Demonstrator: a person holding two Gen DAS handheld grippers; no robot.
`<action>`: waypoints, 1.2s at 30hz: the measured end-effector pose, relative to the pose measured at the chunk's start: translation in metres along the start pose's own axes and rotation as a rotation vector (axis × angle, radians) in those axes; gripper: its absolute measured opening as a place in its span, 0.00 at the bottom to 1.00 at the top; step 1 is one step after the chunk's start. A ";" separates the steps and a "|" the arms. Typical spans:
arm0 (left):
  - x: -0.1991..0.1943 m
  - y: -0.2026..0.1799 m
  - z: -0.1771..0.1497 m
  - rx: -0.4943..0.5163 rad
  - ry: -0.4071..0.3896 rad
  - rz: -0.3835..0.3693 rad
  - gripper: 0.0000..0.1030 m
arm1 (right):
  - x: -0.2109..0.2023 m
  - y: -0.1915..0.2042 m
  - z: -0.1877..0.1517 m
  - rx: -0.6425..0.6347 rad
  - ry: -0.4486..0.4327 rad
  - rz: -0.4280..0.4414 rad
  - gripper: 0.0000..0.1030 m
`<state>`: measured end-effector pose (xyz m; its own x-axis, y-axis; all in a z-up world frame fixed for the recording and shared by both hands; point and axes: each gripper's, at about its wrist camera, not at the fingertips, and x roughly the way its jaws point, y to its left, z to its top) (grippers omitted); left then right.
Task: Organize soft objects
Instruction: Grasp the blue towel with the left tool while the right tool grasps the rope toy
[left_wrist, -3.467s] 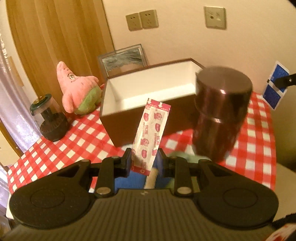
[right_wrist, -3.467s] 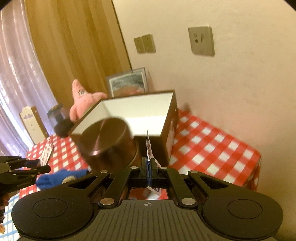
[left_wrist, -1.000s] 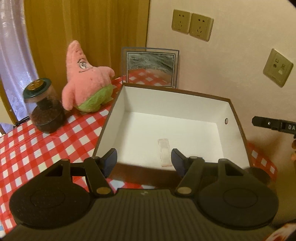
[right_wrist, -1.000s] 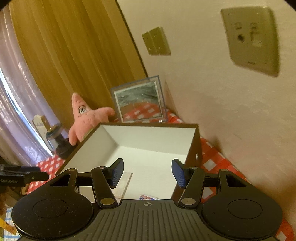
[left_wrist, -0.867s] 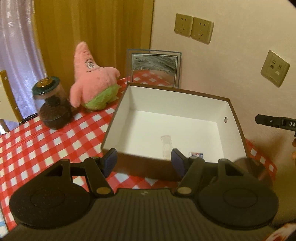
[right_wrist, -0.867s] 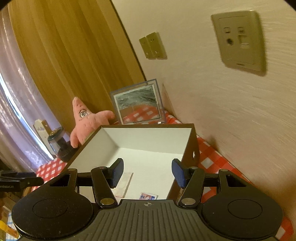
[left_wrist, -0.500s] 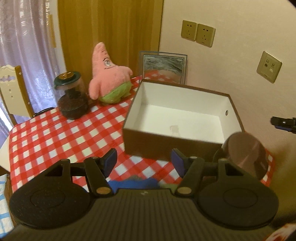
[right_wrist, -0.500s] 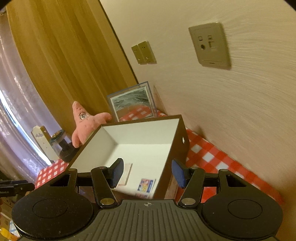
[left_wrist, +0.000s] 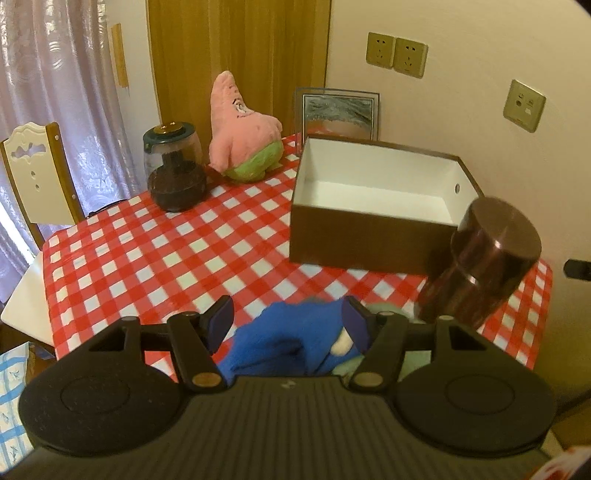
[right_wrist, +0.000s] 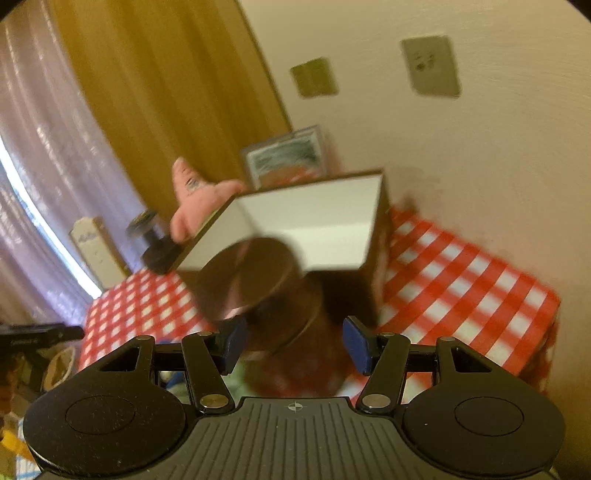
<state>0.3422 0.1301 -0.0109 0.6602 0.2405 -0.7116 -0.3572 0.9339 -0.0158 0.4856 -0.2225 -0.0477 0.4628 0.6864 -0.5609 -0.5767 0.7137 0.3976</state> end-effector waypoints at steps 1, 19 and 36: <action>-0.002 0.004 -0.004 0.006 0.002 -0.003 0.60 | 0.002 0.009 -0.007 -0.002 0.013 0.005 0.56; 0.024 0.056 -0.047 0.122 0.045 -0.039 0.58 | 0.090 0.138 -0.086 -0.116 0.124 0.081 0.56; 0.076 0.045 -0.042 0.162 0.071 -0.118 0.51 | 0.163 0.162 -0.081 -0.165 0.159 0.061 0.36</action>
<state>0.3485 0.1792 -0.0950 0.6412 0.1131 -0.7590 -0.1655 0.9862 0.0072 0.4133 -0.0063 -0.1341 0.3196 0.6878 -0.6518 -0.7086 0.6301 0.3174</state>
